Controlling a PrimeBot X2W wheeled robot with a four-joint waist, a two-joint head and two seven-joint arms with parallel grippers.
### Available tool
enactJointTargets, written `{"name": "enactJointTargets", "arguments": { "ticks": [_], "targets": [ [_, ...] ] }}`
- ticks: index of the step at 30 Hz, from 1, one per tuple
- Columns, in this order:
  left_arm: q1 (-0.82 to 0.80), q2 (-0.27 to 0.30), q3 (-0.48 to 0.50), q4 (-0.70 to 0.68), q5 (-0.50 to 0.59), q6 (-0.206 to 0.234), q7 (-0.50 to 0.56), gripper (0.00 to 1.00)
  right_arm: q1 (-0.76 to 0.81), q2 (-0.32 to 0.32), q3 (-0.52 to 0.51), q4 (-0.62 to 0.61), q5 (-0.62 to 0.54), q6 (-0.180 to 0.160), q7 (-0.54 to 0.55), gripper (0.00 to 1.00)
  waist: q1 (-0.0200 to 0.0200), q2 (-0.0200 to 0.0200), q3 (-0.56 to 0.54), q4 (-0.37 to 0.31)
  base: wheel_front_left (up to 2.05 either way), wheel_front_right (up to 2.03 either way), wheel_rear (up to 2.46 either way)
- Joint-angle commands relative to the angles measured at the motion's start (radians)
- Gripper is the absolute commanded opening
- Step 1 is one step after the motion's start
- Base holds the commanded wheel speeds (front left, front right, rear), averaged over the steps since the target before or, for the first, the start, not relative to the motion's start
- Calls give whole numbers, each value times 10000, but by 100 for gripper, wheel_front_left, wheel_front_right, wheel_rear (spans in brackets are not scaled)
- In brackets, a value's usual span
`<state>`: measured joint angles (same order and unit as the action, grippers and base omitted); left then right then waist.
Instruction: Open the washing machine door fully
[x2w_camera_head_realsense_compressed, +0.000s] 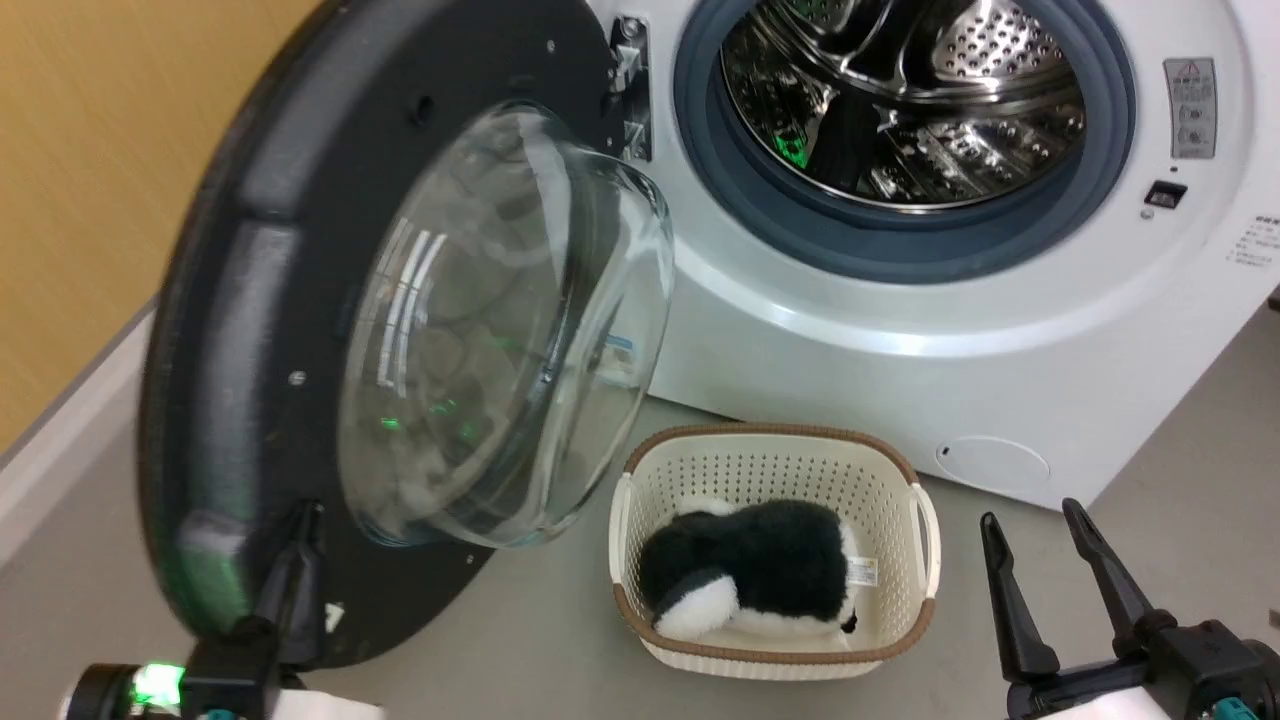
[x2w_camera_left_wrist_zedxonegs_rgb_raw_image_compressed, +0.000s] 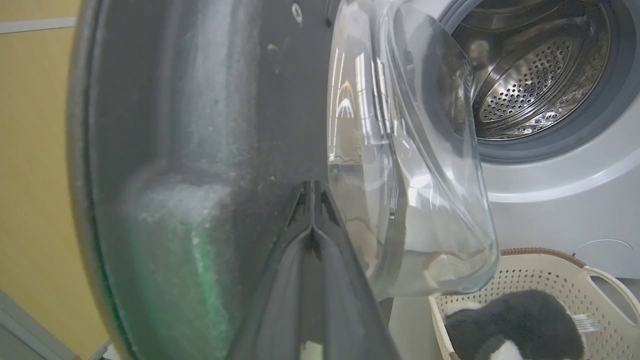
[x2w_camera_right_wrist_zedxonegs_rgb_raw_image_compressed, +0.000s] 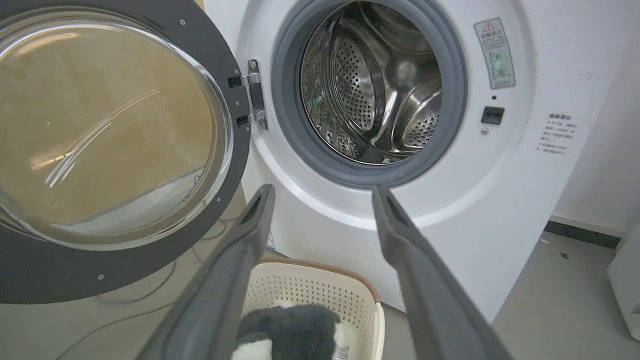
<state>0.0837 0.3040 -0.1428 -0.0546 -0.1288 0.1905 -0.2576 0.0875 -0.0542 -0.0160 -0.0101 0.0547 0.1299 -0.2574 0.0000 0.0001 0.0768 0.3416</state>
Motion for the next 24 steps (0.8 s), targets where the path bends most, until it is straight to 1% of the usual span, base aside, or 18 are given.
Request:
{"name": "enactJointTargets", "arguments": {
  "ticks": [1,10,13,19,24],
  "targets": [
    [-184,56,216,102,-128,85,-42,0,-188,39,-3,5,-113,8,-44,100,0,-1,161,-64,0,0,0],
    [-706,-109,1683,608,-650,314,-42,0,-515,39,-58,-27,-293,8,-44,100,0,-1,771,-239,0,0,0],
    [-944,-137,2158,719,-727,293,-42,0,-608,39,-96,-38,-344,8,-44,100,0,-1,924,-273,0,0,0],
    [-1547,-193,3016,1367,-906,75,-42,0,-812,39,-115,-36,-430,8,-44,100,0,-1,1165,-318,0,0,0],
    [-2090,-230,3653,2179,-993,-169,-42,0,-992,40,-84,-23,-441,8,-44,100,0,-1,1332,-395,0,0,0]
  ]
}}
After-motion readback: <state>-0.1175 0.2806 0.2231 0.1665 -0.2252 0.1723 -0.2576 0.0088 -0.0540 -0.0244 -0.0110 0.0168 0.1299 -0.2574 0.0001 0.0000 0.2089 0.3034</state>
